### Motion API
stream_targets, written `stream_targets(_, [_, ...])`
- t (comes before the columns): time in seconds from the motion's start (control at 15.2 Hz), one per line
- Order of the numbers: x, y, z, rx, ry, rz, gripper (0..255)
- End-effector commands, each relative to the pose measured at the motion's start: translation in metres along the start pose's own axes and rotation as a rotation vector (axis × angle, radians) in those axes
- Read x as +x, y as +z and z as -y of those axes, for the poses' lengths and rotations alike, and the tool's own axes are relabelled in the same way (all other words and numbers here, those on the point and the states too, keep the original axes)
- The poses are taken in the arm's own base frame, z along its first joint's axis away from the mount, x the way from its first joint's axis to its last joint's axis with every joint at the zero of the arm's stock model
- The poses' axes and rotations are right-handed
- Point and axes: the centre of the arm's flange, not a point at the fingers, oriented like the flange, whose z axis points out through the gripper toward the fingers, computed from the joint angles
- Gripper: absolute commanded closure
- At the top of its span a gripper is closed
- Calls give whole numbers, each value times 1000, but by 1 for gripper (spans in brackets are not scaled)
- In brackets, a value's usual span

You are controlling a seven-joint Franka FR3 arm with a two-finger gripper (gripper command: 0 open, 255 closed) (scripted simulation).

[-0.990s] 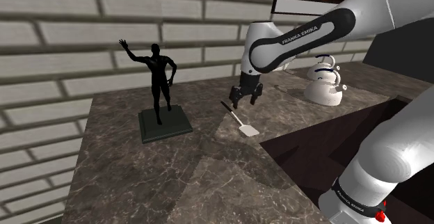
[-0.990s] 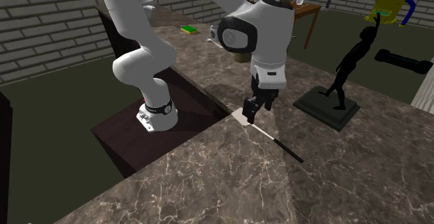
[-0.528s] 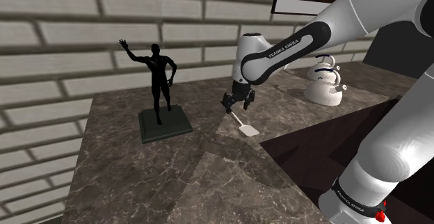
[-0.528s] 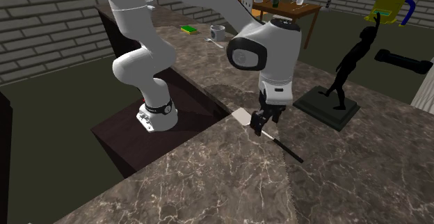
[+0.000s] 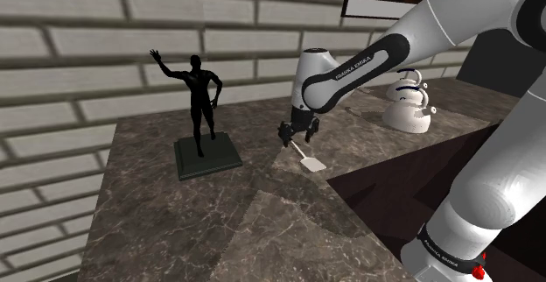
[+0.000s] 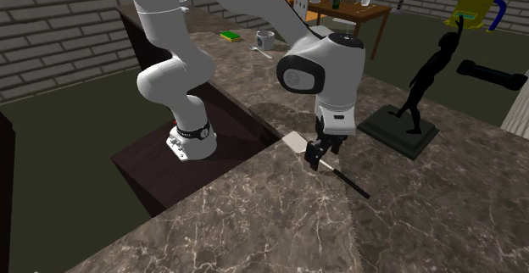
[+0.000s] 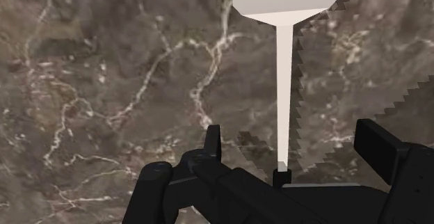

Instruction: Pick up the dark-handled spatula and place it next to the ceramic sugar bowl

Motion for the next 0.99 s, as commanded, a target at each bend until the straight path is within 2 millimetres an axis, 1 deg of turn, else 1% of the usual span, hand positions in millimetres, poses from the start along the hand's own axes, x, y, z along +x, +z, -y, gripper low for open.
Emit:
stream_targets(0.0, [0,0,0,0,0,0,0])
stream_targets(0.13, [0,0,0,0,0,0,0])
stream_targets(0.2, [0,0,0,0,0,0,255])
stream_targets(0.79, [0,0,0,0,0,0,255])
stream_targets(0.92, [1,-10,0,0,0,0,255])
